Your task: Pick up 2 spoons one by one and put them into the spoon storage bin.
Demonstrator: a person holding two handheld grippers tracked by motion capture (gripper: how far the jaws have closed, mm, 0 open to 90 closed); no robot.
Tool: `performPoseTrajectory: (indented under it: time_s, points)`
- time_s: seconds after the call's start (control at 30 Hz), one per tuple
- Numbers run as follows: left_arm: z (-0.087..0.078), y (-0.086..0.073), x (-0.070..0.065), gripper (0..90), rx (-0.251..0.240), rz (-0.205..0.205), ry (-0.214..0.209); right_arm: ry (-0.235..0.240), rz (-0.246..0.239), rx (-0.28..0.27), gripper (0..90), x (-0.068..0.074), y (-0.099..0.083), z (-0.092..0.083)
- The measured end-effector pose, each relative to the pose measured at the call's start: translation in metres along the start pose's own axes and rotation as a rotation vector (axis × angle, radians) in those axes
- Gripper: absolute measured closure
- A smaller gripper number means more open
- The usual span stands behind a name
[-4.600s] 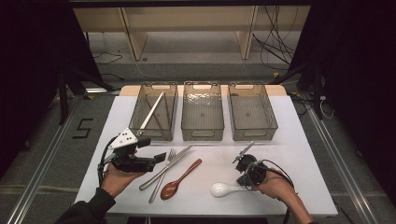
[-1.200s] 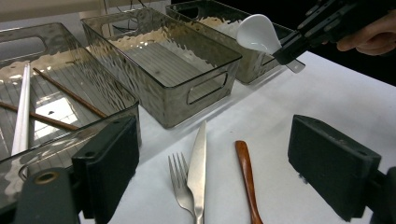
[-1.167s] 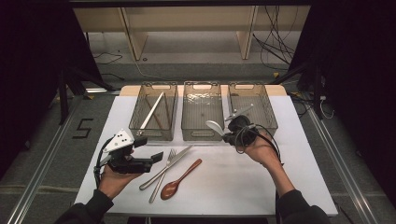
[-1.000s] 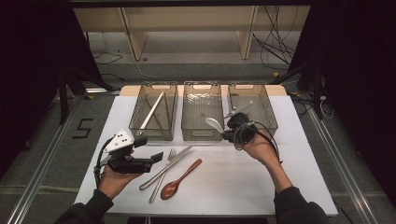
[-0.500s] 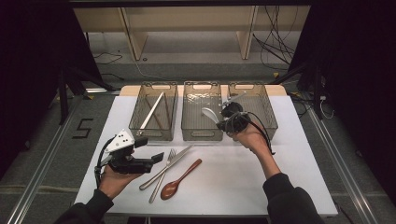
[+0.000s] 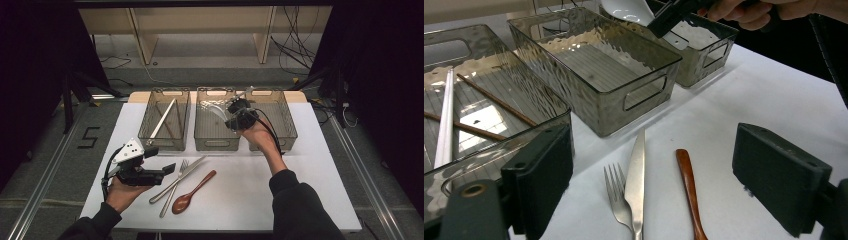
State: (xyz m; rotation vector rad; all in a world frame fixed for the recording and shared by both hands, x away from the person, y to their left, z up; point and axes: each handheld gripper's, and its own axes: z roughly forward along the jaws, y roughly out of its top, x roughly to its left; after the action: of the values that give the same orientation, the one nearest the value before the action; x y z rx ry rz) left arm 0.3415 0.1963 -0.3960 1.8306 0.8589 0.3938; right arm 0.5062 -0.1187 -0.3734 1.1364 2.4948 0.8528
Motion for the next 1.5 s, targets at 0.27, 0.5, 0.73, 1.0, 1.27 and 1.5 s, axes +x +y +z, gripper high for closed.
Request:
performPoseTrajectory:
  time_s: [0.27,0.5,0.73,1.0,1.27,1.5]
  points:
    - [0.000,0.000,0.000,16.2,-0.001,0.002,-0.002,-0.005,0.028,0.028,86.0,-0.003,0.007,0.013]
    - [0.000,0.000,0.000,16.2,0.000,0.005,-0.003,-0.009,0.035,0.051,85.8,0.000,0.007,0.024]
    - [0.000,0.000,0.000,16.2,-0.001,0.004,-0.003,-0.016,0.044,0.066,85.5,-0.002,0.005,0.030]
    - [0.000,0.000,0.000,16.2,-0.001,0.005,-0.005,-0.012,0.037,0.102,85.1,0.002,0.003,0.038]
    - [0.000,0.000,0.000,16.2,-0.001,0.003,-0.003,0.006,0.032,0.076,61.4,0.002,0.005,0.030]
    - [0.000,0.000,0.000,16.2,-0.001,0.003,-0.002,0.059,-0.041,0.002,48.1,0.018,0.001,0.009]
